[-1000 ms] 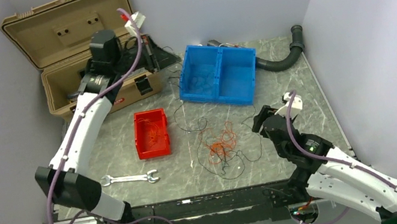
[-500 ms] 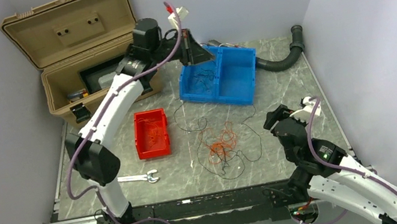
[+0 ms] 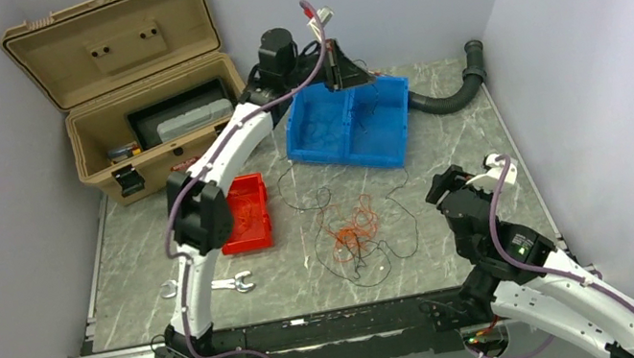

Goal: Untangle the cables

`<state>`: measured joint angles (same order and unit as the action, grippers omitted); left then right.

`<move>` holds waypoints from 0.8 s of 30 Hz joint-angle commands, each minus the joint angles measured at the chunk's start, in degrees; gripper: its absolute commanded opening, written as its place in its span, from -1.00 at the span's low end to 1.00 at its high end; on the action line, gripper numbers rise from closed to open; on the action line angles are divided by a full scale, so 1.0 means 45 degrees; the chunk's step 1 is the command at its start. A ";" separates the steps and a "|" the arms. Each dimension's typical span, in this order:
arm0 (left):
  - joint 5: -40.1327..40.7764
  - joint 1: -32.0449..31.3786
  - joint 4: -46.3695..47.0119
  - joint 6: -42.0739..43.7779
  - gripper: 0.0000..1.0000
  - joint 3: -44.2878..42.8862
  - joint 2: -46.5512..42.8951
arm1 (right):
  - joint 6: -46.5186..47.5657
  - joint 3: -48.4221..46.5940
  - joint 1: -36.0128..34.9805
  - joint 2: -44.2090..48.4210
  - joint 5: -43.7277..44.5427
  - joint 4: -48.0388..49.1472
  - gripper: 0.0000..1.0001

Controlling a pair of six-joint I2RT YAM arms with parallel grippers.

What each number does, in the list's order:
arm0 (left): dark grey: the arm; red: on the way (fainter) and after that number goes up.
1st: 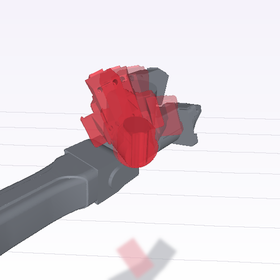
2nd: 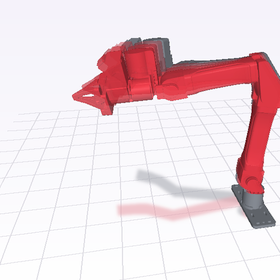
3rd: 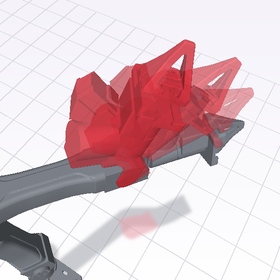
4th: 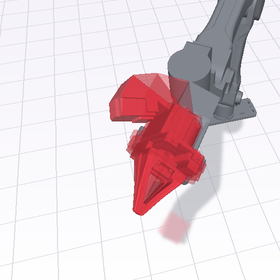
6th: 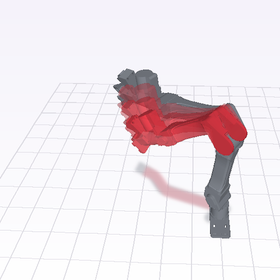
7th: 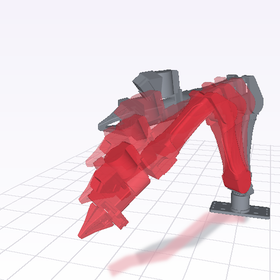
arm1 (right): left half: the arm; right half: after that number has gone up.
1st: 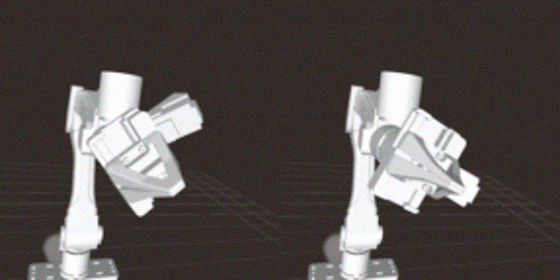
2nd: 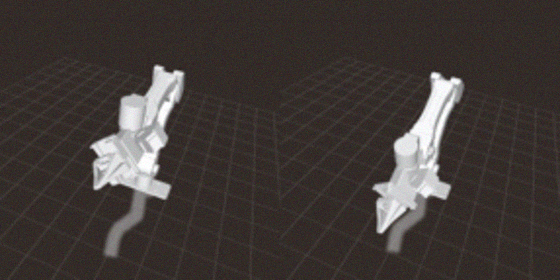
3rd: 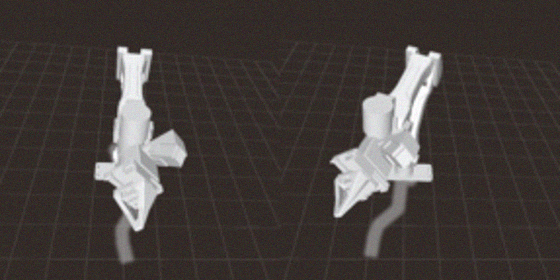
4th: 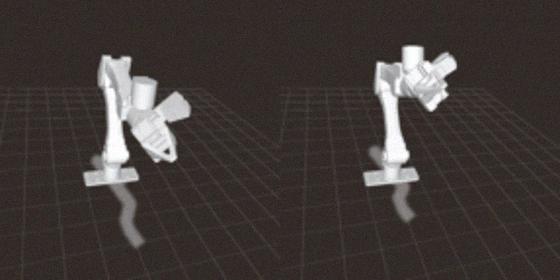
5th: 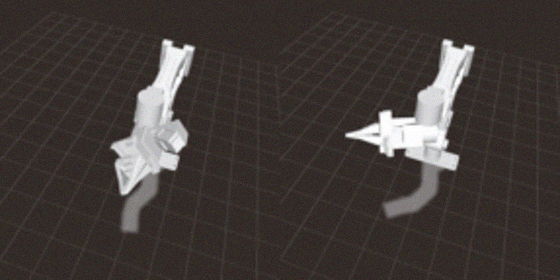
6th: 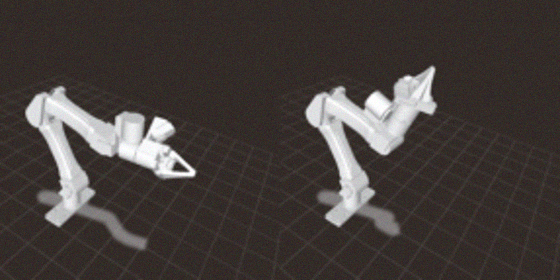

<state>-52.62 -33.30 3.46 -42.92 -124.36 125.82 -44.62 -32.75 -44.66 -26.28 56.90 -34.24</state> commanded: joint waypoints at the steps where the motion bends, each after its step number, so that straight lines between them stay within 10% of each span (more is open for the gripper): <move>1: 0.0872 0.0042 0.0997 -0.1268 -0.70 -0.1931 0.1984 | 0.0729 -0.0429 -0.0004 0.0124 0.0601 0.0818 0.32; 8: 0.1905 0.0000 -0.0205 -0.0437 0.38 -0.1835 0.2198 | 0.0550 -0.0767 0.0008 -0.0193 0.0457 0.0325 0.33; 19: 0.4576 -0.0014 -0.7200 0.4710 0.75 0.1160 -0.2415 | -0.0352 -0.1022 0.0099 -0.2997 -0.3626 -0.0703 0.47; 24: 0.5571 -0.0014 -0.6485 0.5399 0.96 0.5626 -0.5950 | 0.0397 -0.1265 0.0206 -0.5295 -0.7643 0.0234 0.59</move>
<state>-32.49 -33.15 -24.75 -24.45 -111.28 110.96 -44.91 -35.99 -44.10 -44.21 39.22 -35.64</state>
